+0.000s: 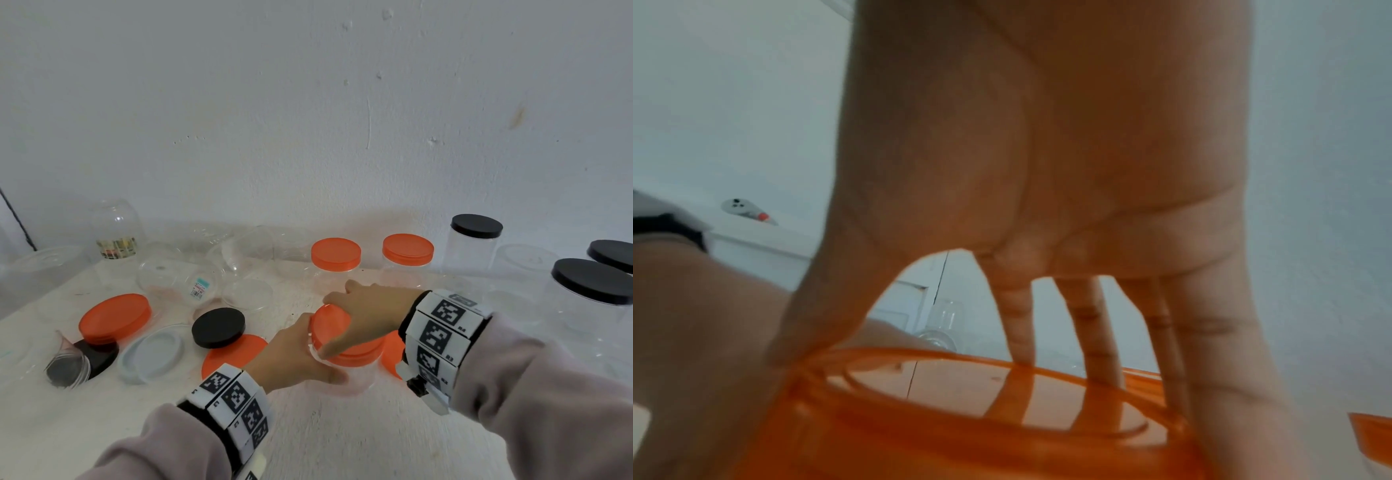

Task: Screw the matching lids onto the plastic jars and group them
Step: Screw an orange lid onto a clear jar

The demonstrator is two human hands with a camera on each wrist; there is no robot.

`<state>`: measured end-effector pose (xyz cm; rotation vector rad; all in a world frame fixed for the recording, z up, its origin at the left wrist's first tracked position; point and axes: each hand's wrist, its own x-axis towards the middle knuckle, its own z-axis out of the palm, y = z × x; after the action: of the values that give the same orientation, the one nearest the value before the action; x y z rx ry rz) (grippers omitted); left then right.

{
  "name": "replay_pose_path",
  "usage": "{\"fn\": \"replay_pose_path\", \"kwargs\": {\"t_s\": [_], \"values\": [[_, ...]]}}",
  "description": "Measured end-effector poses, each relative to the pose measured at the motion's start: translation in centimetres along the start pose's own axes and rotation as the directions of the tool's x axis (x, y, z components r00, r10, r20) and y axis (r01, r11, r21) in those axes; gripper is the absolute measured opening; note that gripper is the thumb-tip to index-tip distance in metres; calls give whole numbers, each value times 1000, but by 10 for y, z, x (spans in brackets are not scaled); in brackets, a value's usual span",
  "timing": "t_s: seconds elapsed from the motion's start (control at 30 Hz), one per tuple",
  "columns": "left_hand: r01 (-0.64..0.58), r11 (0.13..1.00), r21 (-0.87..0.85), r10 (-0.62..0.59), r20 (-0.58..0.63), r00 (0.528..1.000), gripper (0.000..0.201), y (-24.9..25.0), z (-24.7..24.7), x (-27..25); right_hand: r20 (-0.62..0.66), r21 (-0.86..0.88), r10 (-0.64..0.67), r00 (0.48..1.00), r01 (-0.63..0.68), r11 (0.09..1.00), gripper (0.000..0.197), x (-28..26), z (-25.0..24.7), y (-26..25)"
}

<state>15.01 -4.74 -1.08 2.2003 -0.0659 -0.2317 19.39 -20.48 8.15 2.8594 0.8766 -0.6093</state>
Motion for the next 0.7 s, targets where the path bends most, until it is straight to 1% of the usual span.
{"fn": "replay_pose_path", "kwargs": {"t_s": [0.1, 0.2, 0.3, 0.5, 0.57, 0.6, 0.7], "values": [[-4, 1000, 5, 4, -5, 1000, 103, 0, 0, 1, 14, -7, 23, 1000, -23, 1000, 103, 0, 0, 0], [-4, 1000, -3, 4, -1, 1000, 106, 0, 0, 2, 70, 16, -50, 996, 49, 999, 103, -3, -5, 3], [-5, 1000, -3, 5, -2, 1000, 106, 0, 0, 1, 69, 49, -80, 994, 77, 996, 98, -4, -7, 6], [-17, 1000, -17, 17, -5, 1000, 99, 0, 0, 1, -45, 33, 42, 998, -40, 999, 102, 0, 6, 3], [-19, 1000, -21, 19, -2, 1000, 99, 0, 0, 1, -47, 38, 53, 998, -51, 998, 102, 0, 5, 2], [-19, 1000, -16, 19, -2, 1000, 98, 0, 0, 1, -36, 43, 37, 999, -36, 998, 101, -1, 4, 3], [-7, 1000, -17, 7, -3, 1000, 101, -1, 0, 2, 19, 74, -69, 997, 67, 995, 98, -4, -2, 5]]}}
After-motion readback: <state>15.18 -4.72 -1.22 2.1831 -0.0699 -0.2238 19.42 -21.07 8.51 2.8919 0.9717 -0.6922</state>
